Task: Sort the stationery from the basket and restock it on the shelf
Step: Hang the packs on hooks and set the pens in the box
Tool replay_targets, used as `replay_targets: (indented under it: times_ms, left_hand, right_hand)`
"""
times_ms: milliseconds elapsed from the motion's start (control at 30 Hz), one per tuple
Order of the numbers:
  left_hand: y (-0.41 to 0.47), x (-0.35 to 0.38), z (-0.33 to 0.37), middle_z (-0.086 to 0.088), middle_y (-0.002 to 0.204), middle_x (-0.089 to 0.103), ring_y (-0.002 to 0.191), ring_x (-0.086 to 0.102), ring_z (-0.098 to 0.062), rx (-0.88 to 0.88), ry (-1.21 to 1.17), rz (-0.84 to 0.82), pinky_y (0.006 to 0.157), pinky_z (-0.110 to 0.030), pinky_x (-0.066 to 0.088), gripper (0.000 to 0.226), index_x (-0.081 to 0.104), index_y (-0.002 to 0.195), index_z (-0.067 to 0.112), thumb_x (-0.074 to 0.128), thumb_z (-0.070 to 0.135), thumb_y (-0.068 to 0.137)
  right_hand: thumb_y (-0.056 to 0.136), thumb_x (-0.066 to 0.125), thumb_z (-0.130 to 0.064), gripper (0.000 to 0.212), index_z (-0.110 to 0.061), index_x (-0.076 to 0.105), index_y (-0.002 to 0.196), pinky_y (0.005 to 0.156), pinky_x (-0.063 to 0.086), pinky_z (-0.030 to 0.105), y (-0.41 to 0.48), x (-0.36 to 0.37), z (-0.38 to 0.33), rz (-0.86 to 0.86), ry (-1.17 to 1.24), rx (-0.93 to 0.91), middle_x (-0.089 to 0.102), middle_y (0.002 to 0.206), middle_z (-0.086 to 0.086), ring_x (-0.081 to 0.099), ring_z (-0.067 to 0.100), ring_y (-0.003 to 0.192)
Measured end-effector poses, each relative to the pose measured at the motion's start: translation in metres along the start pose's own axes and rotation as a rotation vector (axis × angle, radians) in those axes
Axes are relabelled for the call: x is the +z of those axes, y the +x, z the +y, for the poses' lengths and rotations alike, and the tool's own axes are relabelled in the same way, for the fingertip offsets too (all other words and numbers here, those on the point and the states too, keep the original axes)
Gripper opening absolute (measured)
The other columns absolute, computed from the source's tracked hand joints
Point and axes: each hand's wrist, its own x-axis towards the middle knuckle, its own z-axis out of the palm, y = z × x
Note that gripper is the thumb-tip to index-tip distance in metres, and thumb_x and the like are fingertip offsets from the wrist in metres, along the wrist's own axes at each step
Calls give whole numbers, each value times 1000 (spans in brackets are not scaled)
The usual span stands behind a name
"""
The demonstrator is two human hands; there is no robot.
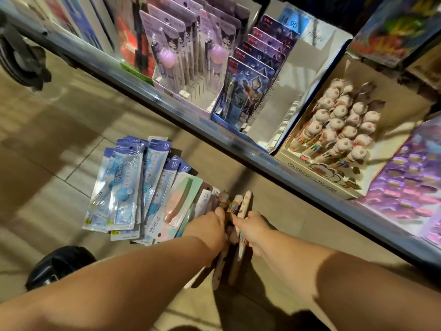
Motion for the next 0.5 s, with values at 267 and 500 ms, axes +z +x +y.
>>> replay_targets:
  times_ms: [267,500]
  left_hand:
    - [-1,6,0,-9,120,55,103,59,-27,70,33,-44,74,-34,43,49,34,132,14,58,32,94]
    - [0,13,0,-6,95,58,89,61,-27,63,74,-30,65,-34,42,39,37,125,14,55,28,95]
  right_hand:
    - [90,66,-19,13,-15,56,97,86,56,51,-7,-8,3,-99,78,-22,67,98,17,67,34,93]
    - [90,67,-24,22,-16,51,101,62,45,28,-11,-19,-4,-94,56,-46,61,93,6,57,17,78]
